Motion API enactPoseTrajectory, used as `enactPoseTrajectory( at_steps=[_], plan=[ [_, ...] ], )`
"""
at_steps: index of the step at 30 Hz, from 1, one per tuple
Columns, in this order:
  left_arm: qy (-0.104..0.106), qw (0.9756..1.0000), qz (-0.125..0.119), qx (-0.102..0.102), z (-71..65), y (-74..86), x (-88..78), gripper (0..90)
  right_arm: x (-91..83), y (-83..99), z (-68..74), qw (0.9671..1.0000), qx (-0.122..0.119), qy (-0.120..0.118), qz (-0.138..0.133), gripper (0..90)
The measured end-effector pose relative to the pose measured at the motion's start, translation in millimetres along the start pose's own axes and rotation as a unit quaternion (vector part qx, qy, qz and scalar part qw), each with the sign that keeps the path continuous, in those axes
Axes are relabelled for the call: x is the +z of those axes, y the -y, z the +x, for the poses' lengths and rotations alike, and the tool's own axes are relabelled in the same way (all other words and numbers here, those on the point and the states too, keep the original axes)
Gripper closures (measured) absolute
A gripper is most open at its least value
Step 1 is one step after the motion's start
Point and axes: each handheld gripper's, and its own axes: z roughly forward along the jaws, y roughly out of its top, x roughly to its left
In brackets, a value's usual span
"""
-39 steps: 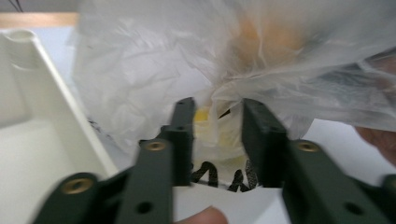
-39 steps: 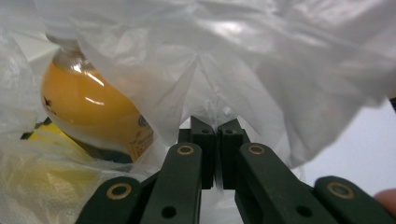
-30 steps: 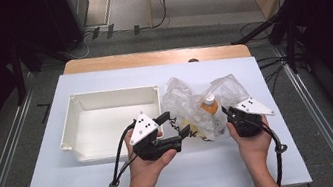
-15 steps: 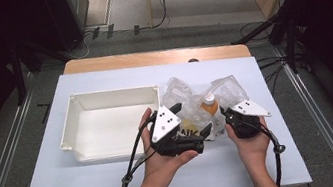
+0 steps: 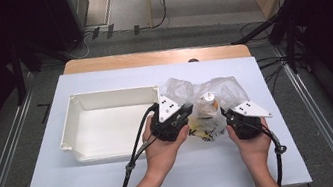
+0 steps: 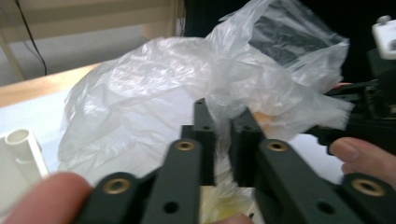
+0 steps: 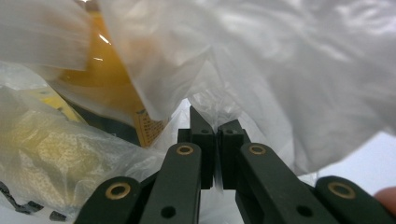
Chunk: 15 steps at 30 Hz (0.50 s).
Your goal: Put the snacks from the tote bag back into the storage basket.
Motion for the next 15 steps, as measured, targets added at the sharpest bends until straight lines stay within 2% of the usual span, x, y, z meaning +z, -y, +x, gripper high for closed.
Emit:
enactPoseTrajectory(
  at_steps=[2,3,4,5,7,8,10,11,13,15],
  plan=[
    [-0.003,0.9999,0.009,-0.013,4.5,1.9,4.2,89.9,0.1,0.5,-0.7,1.0,0.003,0.0,0.001,89.9],
    [0.002,0.9996,0.013,-0.023,7.7,3.5,6.9,90.0,0.3,0.8,-1.2,1.0,0.004,-0.001,0.002,89.8],
    [0.002,0.999,0.026,-0.037,11.1,7.1,12.6,90.0,0.6,1.2,-1.8,1.0,0.005,-0.002,0.004,89.7],
    [0.002,0.9986,0.035,-0.04,12.1,9.6,16.3,90.0,0.8,1.3,-1.9,1.0,0.006,-0.001,0.007,89.7],
    [-0.002,0.9982,0.043,-0.042,12.3,13.4,21.0,90.0,2.5,2.5,-3.1,0.9999,0.007,0.0,0.014,89.7],
    [-0.009,0.9974,0.057,-0.044,11.0,19.9,26.4,90.0,3.5,3.5,-3.9,0.9998,0.008,0.0,0.018,89.7],
    [-0.024,0.9969,0.062,-0.041,8.5,26.2,28.7,90.0,5.6,6.1,-5.8,0.9994,0.014,0.001,0.031,89.7],
    [-0.024,0.9969,0.062,-0.041,8.5,26.2,28.7,90.0,6.2,7.1,-6.8,0.9992,0.016,0.001,0.035,89.5],
    [-0.037,0.9963,0.068,-0.038,4.6,38.1,30.1,90.0,8.5,10.1,-10.2,0.9986,0.023,-0.004,0.048,89.3],
    [-0.041,0.9961,0.07,-0.037,3.7,40.5,30.0,89.8,9.6,11.5,-11.3,0.9981,0.025,-0.005,0.056,89.3]
  ],
)
